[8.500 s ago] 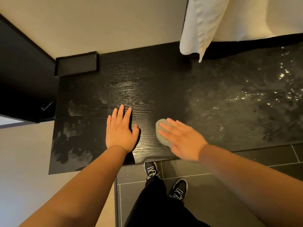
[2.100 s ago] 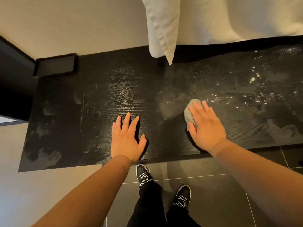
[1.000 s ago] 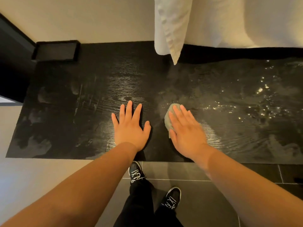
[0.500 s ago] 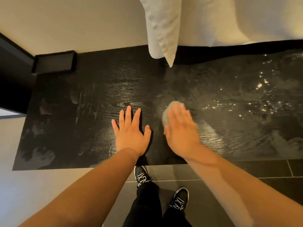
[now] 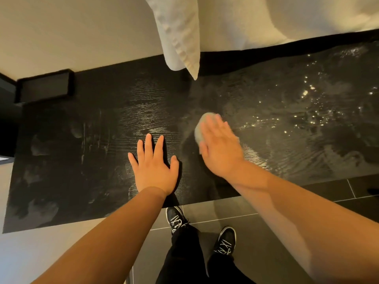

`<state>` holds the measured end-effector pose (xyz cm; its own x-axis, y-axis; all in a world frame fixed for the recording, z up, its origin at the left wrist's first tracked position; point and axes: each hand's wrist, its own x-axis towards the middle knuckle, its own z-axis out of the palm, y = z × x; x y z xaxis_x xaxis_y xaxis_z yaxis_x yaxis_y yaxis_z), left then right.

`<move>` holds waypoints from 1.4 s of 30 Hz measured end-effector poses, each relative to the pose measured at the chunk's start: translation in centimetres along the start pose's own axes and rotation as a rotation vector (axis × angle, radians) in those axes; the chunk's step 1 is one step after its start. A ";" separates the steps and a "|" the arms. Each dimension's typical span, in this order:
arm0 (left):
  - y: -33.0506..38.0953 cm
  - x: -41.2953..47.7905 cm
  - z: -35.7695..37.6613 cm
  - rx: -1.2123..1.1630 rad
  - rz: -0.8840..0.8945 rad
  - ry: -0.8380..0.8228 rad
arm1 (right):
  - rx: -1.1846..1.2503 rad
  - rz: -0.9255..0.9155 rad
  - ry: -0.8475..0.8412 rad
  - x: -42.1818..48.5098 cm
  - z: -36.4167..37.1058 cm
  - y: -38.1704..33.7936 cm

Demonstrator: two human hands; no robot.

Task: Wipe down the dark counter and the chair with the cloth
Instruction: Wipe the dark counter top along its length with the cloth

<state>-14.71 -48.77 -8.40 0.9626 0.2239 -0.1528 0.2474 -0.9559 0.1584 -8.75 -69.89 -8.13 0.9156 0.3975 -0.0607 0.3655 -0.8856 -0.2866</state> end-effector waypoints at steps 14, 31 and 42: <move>0.2 0.1 -0.2 0.011 0.000 -0.007 | 0.010 0.161 -0.005 3.7 0.2 -2.3; 0.3 0.0 -0.7 0.033 -0.010 -0.048 | -0.021 -0.043 -0.102 6.4 -1.6 -1.2; 0.2 0.2 -0.3 0.007 -0.015 -0.013 | -0.047 -0.263 -0.147 4.0 -1.2 0.9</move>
<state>-14.40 -48.87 -8.09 0.9571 0.2361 -0.1677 0.2614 -0.9536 0.1494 -4.58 -69.41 -7.51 0.7558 0.6420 -0.1291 0.5971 -0.7566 -0.2666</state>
